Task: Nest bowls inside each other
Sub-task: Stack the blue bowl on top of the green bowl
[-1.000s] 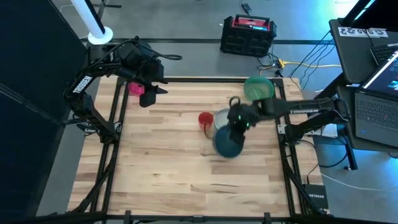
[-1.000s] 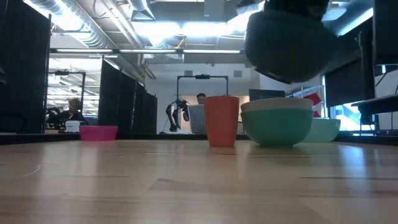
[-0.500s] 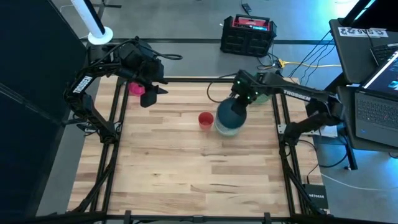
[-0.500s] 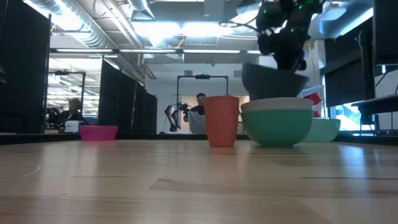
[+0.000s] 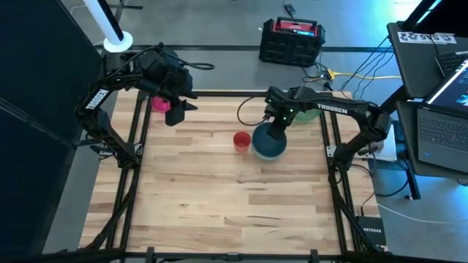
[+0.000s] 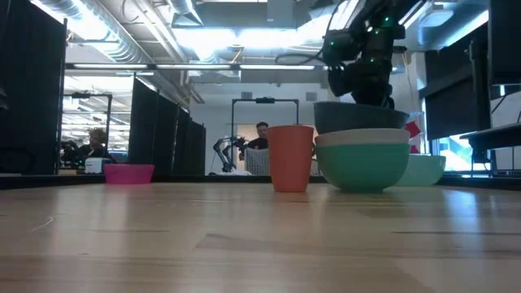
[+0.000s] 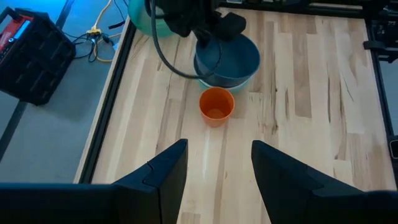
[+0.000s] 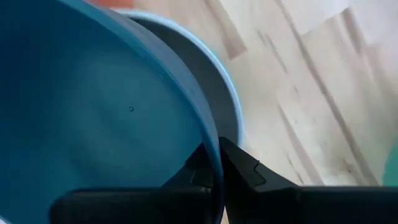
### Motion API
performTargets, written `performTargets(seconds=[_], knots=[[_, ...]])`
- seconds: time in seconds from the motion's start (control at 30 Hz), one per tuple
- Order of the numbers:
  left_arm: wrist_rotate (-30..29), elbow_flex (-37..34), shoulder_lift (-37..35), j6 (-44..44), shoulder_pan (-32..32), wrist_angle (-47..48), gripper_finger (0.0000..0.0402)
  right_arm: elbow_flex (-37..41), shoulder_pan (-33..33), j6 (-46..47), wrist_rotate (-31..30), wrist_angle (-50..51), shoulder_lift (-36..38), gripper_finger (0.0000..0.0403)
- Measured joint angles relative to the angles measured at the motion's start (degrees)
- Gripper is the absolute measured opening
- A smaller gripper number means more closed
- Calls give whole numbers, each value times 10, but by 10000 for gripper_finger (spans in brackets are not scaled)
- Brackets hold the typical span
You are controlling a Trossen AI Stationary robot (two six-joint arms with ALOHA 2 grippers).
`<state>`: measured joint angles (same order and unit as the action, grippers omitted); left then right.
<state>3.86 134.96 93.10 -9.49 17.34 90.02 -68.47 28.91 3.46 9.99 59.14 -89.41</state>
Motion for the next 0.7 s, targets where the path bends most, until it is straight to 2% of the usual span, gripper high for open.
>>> performTargets(seconds=[0.27, 0.5, 0.57, 0.7], knots=[[0, 0, 0, 3, 0, 0, 162, 0, 0, -8, 16, 9, -26, 11], [0, 0, 0, 0, 0, 0, 162, 0, 0, -9, 57, 9, -26, 80], [0, 0, 0, -1, 0, 0, 162, -3, 0, -9, 56, 14, -25, 103], [0, -3, 0, -3, 0, 0, 162, -23, 5, -22, 25, 29, -12, 120]])
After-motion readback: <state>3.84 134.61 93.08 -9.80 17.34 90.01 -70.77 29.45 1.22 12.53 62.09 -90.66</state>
